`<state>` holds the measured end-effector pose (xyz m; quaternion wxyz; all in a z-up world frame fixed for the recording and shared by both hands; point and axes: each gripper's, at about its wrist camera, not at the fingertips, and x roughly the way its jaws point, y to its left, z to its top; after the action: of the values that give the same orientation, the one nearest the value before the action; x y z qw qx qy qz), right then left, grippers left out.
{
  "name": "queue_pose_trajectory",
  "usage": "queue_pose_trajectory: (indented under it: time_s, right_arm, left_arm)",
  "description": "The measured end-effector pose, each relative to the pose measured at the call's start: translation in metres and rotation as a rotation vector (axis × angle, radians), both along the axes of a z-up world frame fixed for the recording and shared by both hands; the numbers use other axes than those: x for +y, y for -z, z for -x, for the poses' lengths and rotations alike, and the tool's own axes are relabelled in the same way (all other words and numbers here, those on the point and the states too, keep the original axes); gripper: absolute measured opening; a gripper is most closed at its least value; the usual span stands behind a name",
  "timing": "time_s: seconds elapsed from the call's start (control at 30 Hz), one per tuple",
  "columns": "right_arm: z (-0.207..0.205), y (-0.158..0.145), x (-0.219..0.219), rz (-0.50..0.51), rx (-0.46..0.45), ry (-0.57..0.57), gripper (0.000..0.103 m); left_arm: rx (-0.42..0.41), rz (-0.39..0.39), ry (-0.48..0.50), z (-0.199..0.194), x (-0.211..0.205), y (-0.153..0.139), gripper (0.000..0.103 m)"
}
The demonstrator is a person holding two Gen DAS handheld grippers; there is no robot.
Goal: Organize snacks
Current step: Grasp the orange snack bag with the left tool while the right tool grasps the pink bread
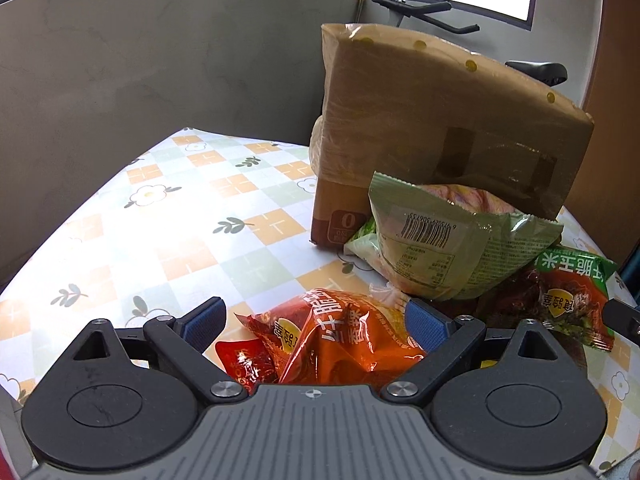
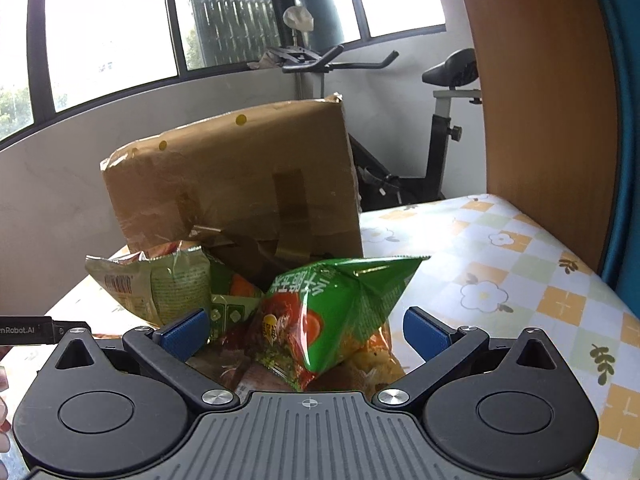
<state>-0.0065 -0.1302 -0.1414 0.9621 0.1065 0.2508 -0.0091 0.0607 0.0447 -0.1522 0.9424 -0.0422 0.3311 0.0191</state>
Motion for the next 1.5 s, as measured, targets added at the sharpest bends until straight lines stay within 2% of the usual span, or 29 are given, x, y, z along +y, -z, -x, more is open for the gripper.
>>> queue_pose_trajectory:
  time_s: [0.6, 0.67, 0.7, 0.83, 1.1, 1.5]
  right_arm:
    - [-0.014, 0.030, -0.007, -0.065, 0.105, 0.008, 0.103]
    - [-0.014, 0.030, -0.007, -0.064, 0.110, 0.007, 0.103]
    - [-0.014, 0.031, -0.007, -0.065, 0.113, 0.007, 0.103]
    - [-0.015, 0.033, -0.011, -0.078, 0.123, 0.019, 0.103]
    - [-0.017, 0.035, -0.012, -0.082, 0.141, 0.026, 0.103]
    - [-0.017, 0.033, -0.012, -0.066, 0.150, 0.021, 0.103]
  left_arm:
    - [0.097, 0.099, 0.014, -0.038, 0.006, 0.041, 0.103]
    - [0.084, 0.102, 0.019, -0.037, 0.008, 0.042, 0.097]
    - [0.068, 0.099, 0.026, -0.034, 0.008, 0.041, 0.086]
    - [0.044, 0.050, -0.002, -0.031, 0.007, 0.036, 0.077]
    - [0.035, 0.052, -0.059, -0.024, 0.022, 0.030, 0.075]
    - [-0.022, 0.040, -0.063, -0.009, 0.021, 0.017, 0.075]
